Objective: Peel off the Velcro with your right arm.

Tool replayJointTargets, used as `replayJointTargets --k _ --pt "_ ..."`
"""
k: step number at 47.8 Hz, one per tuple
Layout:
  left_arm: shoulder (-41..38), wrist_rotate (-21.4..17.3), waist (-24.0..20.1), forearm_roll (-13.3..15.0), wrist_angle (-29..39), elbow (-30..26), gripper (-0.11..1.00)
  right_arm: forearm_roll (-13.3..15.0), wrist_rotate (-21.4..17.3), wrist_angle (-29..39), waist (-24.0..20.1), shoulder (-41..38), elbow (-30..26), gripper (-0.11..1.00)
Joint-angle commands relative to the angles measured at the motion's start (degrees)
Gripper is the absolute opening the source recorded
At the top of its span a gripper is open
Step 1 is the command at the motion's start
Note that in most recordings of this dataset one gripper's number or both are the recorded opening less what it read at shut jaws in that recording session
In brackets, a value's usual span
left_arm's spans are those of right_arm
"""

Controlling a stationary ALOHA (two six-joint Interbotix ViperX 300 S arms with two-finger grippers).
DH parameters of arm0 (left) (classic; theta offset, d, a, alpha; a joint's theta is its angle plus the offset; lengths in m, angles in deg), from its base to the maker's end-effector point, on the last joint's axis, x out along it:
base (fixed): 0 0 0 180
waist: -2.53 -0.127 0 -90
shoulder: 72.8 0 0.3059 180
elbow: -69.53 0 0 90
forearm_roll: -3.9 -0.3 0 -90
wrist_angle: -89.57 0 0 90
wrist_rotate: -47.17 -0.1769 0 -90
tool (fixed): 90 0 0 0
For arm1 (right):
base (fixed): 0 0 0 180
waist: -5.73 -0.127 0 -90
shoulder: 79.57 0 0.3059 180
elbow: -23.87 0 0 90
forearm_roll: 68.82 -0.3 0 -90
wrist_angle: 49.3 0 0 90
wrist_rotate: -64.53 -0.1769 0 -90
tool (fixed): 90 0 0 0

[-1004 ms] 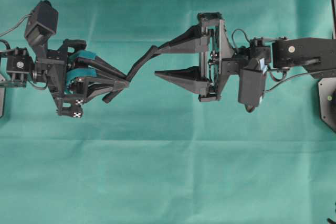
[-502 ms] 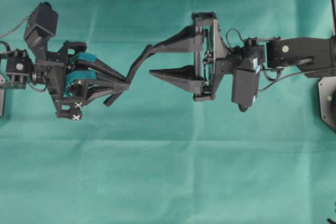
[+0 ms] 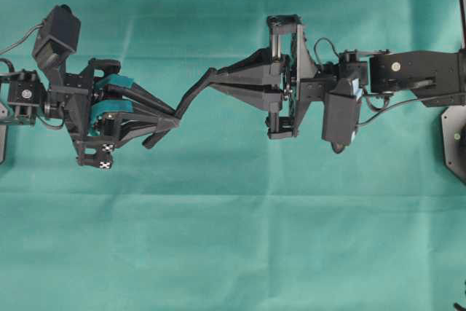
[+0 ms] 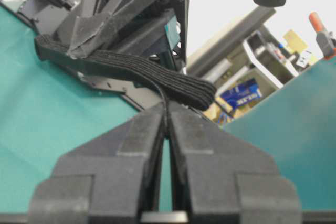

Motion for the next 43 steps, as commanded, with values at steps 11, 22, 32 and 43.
replayJointTargets --k 11,22,32,43 --pt "0.9 -0.1 0.2 0.0 -0.7 -1.0 0.10 0.1 -0.3 -0.9 -0.5 0.6 -0.1 -0.09" --pt "0.8 -0.1 0.2 0.1 -1.2 -1.1 0.10 0.2 -0.3 -0.5 -2.3 0.5 0.0 -0.09" --pt "0.8 -0.1 0.2 0.0 -1.6 -1.1 0.10 0.2 -0.4 -0.4 -3.3 -0.5 -0.2 -0.09" --pt "0.9 -0.1 -0.1 0.1 -1.7 -1.1 0.10 0.2 -0.4 0.3 -4.2 -1.6 -0.7 -0.09"
